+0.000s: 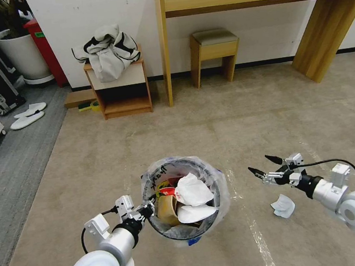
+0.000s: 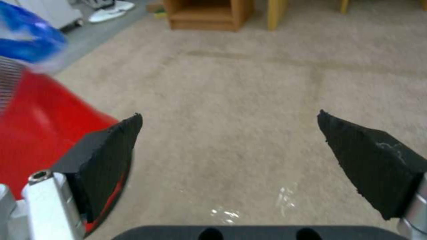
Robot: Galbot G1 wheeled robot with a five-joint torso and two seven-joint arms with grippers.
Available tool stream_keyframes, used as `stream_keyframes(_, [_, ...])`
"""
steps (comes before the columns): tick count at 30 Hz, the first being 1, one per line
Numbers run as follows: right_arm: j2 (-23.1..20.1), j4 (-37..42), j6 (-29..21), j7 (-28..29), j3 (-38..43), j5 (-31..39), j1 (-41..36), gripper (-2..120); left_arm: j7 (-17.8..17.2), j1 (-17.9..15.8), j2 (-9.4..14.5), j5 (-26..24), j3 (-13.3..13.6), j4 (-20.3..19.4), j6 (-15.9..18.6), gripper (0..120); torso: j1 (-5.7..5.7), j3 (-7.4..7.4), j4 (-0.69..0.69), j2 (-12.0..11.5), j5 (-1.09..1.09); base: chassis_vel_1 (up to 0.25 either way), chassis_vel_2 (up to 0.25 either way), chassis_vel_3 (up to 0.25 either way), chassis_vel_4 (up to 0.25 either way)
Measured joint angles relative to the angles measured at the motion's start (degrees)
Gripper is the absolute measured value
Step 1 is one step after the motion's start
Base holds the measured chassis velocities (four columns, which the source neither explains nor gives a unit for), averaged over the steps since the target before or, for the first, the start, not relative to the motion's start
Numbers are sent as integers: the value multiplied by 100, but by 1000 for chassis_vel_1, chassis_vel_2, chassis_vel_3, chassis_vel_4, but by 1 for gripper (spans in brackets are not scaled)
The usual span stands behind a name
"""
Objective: Pick up the trash bin and place the garbage on the floor into it.
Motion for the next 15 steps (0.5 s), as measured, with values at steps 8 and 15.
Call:
stream_keyframes(8, [94, -782, -1, 74, -298, -209, 273, 100, 57, -69, 61, 12, 70, 158, 1, 2, 0, 0, 2, 0, 1, 0, 0, 0, 0])
stream_keyframes(15, [120, -1088, 1, 87, -370, -262, 356, 100, 59, -167, 75, 4, 111, 203, 1, 2, 0, 0, 2, 0, 1, 0, 0, 0, 0])
